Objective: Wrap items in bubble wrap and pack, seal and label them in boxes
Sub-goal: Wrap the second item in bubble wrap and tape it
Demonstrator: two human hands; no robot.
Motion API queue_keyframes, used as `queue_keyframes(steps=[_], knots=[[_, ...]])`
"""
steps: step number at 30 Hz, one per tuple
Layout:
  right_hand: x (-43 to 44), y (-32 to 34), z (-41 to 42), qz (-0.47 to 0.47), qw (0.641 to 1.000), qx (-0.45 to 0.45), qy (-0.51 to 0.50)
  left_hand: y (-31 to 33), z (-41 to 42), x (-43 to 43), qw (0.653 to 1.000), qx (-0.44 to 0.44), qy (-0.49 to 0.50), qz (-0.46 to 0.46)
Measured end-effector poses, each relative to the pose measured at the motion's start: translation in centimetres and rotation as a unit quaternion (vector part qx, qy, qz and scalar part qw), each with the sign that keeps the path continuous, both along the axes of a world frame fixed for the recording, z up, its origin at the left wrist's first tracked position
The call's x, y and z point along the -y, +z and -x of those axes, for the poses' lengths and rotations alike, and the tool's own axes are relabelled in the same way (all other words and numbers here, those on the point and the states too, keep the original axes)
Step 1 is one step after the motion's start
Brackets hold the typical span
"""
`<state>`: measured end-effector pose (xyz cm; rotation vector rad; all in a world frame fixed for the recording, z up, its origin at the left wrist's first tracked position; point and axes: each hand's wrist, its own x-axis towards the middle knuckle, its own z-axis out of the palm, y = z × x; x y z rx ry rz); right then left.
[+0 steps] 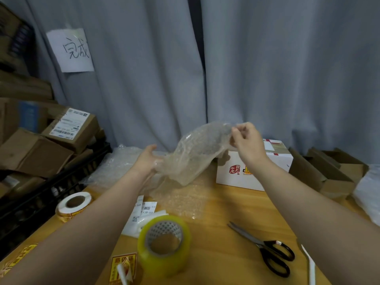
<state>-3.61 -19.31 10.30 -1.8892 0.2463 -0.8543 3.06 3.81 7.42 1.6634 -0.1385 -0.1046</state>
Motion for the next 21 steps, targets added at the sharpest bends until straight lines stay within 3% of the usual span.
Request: queue_keyframes(steps=[5, 8, 12, 14, 17, 19, 21], knots=[[1.2, 1.8, 3.6, -0.022, 0.994, 0.089, -0.056, 2.4, 1.4, 0.1, 0.981, 0.156, -0.008, 0.113], [2.3, 1.7, 6.7, -0.028, 0.985, 0.139, -0.097, 3.7, 3.1, 0.7, 0.960, 0.265, 0.027, 0.082], [3.2, 1.9, 12.1, -0.068, 0.971, 0.212, -0.081, 5.1, 6.2, 1.9, 0.940, 0.332, 0.009, 0.083], [3.5, 1.4, 15.1, -0.034, 0.970, 0.219, -0.103, 5.0, 7.4, 2.6, 0.923, 0.377, -0.001, 0.073], [4.5, -1.6, 18.4, 0.049, 0.981, 0.146, -0.118, 2.6, 8.2, 3.9, 0.894, 0.447, -0.017, -0.033], [4.8, -4.9, 19.4, 0.114, 0.986, 0.016, -0.121, -0.5, 7.7, 4.4, 0.861, 0.473, -0.069, -0.175], [4.3, -8.1, 19.9, 0.178, 0.968, -0.140, -0.110, -3.7, 7.3, 4.5, 0.840, 0.435, -0.128, -0.297]])
